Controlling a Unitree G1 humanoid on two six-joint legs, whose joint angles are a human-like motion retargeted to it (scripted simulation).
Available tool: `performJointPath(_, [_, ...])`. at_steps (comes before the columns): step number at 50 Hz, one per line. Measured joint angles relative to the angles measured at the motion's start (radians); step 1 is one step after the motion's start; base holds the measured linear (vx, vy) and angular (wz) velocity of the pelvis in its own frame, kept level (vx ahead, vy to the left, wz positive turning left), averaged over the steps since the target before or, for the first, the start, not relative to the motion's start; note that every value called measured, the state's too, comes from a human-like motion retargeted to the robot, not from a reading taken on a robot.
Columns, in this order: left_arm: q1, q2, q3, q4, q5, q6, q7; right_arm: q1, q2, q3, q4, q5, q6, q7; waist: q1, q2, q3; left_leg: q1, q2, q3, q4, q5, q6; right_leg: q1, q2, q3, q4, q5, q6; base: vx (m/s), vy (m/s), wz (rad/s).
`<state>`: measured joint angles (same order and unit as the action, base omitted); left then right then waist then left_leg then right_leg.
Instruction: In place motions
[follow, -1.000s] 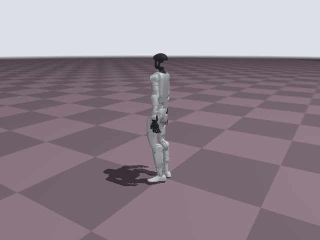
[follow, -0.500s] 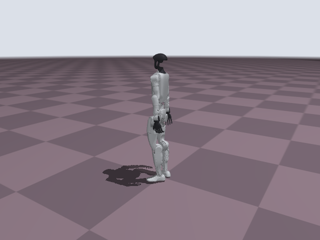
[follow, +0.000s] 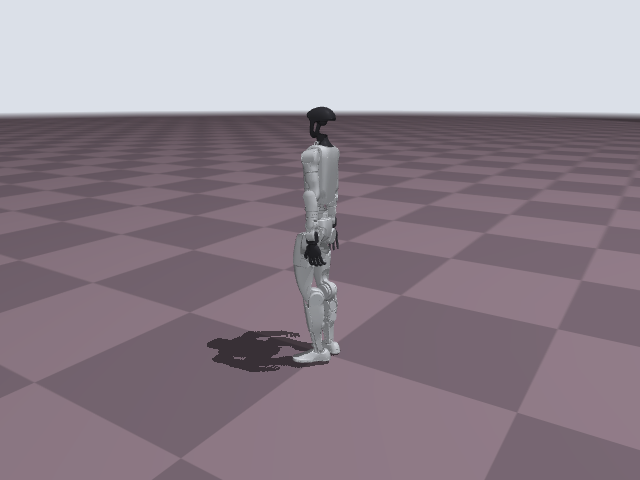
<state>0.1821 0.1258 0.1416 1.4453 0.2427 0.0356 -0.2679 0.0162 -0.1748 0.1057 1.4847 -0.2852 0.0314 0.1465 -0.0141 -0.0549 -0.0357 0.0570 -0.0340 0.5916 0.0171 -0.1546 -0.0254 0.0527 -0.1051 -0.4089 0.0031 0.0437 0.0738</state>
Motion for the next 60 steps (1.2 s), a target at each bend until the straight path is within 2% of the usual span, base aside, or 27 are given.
performJointPath(28, [-0.001,0.000,0.011,0.018,0.011,0.009,-0.011,-0.002,0.000,-0.010,0.028,-0.001,0.008,-0.004,-0.006,0.005,-0.025,0.005,0.005,0.013,-0.012,0.022,0.001,0.001,-0.004,-0.005,-0.003,-0.007,0.005,0.00,0.00,0.00])
performJointPath(50, [-0.023,-0.012,0.008,0.047,-0.017,0.014,0.000,0.012,-0.019,-0.006,-0.016,-0.022,-0.010,0.009,-0.015,0.017,-0.012,0.042,0.007,0.024,-0.031,0.056,-0.015,0.010,0.005,0.010,0.006,-0.010,0.004,0.01,-0.02,-0.03])
performJointPath(56, [-0.004,-0.012,0.009,0.012,-0.006,0.012,-0.015,0.015,-0.051,-0.018,0.018,-0.023,0.001,-0.016,-0.046,0.034,-0.005,0.042,0.039,0.029,0.007,0.058,-0.040,0.008,0.022,0.017,0.008,-0.021,-0.007,-0.01,-0.08,-0.07])
performJointPath(60, [0.050,-0.005,0.017,-0.081,0.041,0.010,-0.016,0.004,-0.064,0.014,0.076,0.039,-0.011,-0.079,-0.036,0.026,0.012,-0.033,0.097,0.035,0.186,0.118,-0.071,0.001,0.011,0.032,0.014,-0.029,-0.022,-0.05,-0.09,-0.18])
